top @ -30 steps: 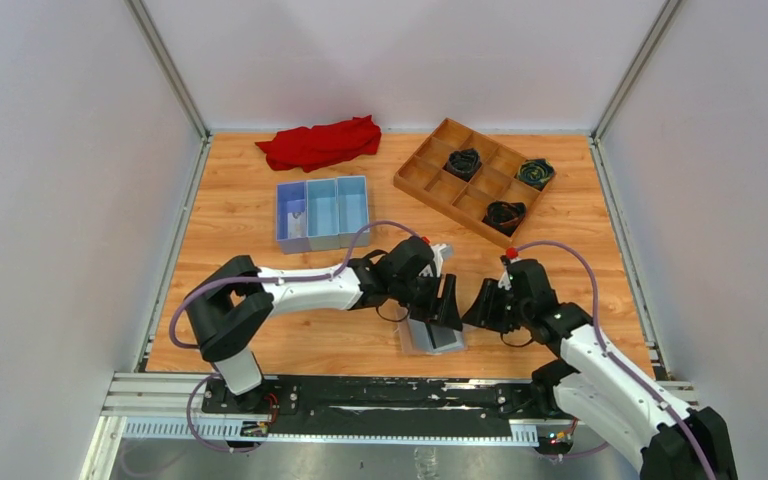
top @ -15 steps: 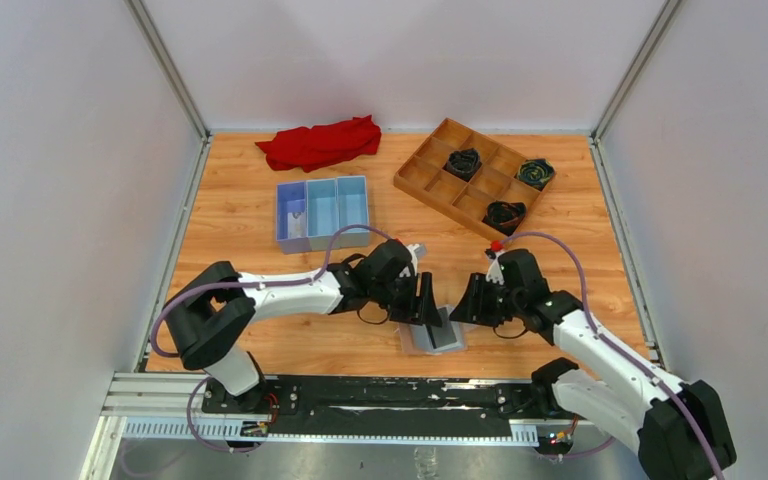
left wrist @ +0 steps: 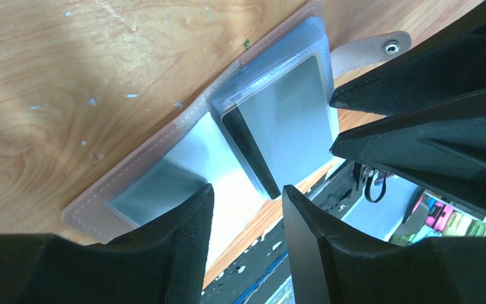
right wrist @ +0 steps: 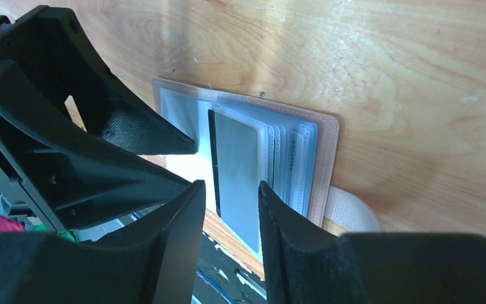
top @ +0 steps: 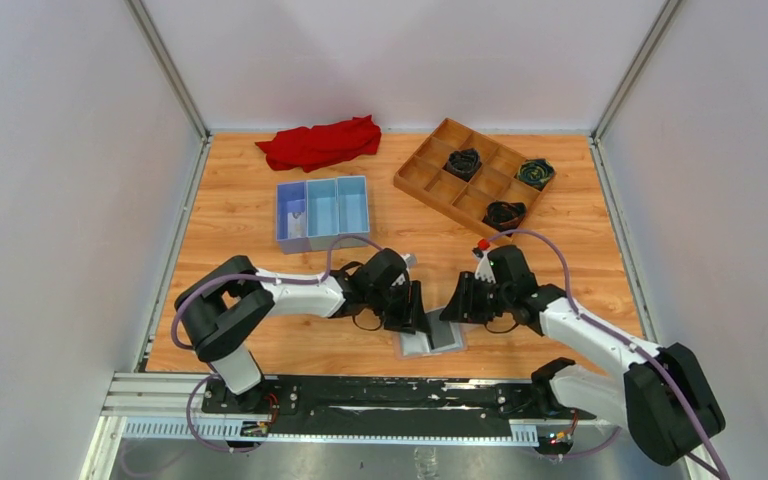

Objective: Take the credit cards out of the card holder
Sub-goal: Remove the credit card from the card holder.

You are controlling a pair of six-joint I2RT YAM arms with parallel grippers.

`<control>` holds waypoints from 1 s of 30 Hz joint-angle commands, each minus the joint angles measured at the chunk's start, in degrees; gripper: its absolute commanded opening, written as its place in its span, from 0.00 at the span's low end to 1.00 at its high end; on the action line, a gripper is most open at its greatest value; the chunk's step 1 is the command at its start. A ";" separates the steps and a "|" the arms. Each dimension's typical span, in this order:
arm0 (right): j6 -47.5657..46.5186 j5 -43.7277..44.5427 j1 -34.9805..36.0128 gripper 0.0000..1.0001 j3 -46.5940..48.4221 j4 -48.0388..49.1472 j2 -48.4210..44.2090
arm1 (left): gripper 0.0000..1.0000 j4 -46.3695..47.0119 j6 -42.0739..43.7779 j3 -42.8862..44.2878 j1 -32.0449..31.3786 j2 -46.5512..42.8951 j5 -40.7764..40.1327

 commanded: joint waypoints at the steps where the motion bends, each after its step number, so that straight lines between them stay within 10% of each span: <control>1: 0.01 -0.60 0.86 0.40 -2.57 2.47 1.85 | 0.49 2.53 -0.99 -1.57 0.45 0.83 -1.45; 30: 1.47 -2.16 0.91 0.38 -7.81 8.34 6.69 | 0.35 18.21 -10.51 -10.54 1.41 -0.47 -1.43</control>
